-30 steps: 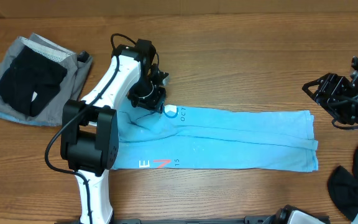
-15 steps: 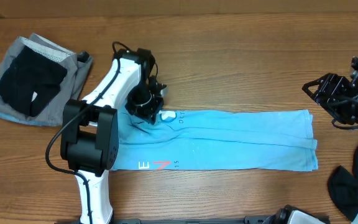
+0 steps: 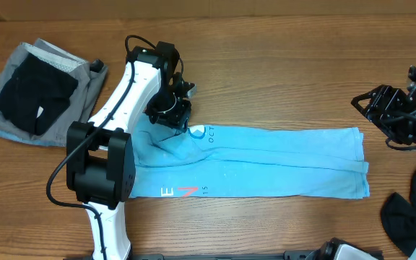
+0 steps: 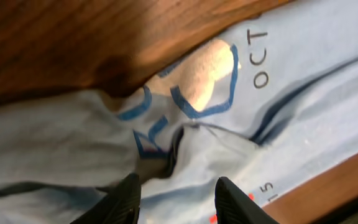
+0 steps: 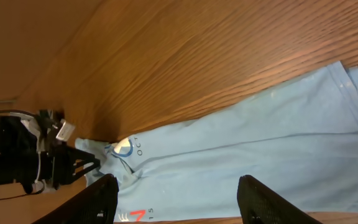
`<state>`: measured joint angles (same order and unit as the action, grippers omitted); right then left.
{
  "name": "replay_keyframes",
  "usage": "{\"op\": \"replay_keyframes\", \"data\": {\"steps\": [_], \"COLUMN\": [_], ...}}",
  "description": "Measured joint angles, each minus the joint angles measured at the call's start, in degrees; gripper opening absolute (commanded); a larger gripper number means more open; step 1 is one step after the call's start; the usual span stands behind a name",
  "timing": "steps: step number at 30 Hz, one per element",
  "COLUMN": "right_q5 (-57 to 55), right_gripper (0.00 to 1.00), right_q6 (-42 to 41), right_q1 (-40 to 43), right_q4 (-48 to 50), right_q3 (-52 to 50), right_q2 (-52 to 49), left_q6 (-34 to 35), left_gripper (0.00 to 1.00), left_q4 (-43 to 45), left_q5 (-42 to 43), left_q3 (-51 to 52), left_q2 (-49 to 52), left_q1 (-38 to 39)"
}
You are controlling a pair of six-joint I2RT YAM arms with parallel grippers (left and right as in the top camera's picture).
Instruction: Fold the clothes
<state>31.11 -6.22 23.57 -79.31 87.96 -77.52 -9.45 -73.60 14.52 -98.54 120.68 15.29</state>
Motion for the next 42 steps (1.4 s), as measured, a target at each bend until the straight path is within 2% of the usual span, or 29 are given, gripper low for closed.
{"op": "replay_keyframes", "data": {"steps": [2,3,6,18,23,29,32,35,38,42], "right_q5": [0.00,-0.02,-0.02,-0.02,-0.02,-0.02,-0.02,-0.02,-0.04,-0.04], "right_gripper": [0.66,0.65,0.65,0.65,0.65,0.65,0.65,0.66,0.66,0.65], "right_q6": [0.00,0.00,0.02,0.00,0.02,0.02,0.00,0.02,0.00,0.02], "right_q1": [0.00,0.00,0.00,0.00,0.00,0.00,0.00,0.00,0.00,0.00], "right_q4": [0.02,0.02,0.00,0.00,-0.04,0.00,0.02,0.04,0.26,0.33], "right_q3": [0.00,0.00,0.00,0.00,0.00,0.00,0.00,0.00,0.00,0.00], "right_q2": [0.00,0.00,0.00,0.00,0.00,0.00,-0.02,0.00,0.00,0.00], "left_q6": [-0.04,0.00,-0.07,0.31,3.02,9.38,12.20,15.32,18.49,22.27], "left_gripper": [0.35,0.31,0.04,0.04,0.06,0.07,0.13,0.28,0.27,0.42], "left_q4": [1.90,2.58,3.56,-1.92,-4.55,-6.25,-6.45,-6.56,-8.07,-10.73], "left_q5": [0.07,0.46,1.57,6.86,7.80,8.04,8.07,7.89,5.97,0.57], "left_q3": [2.08,3.87,7.26,7.37,6.45,7.32,9.57,12.39,14.32,14.73], "left_q2": [-0.07,-0.07,-0.07,-3.45,-8.70,-9.35,-9.35,-9.35,-9.35,-9.44], "left_q1": [0.00,0.00,0.00,0.07,1.42,5.88,8.48,11.32,13.51,14.69]}}
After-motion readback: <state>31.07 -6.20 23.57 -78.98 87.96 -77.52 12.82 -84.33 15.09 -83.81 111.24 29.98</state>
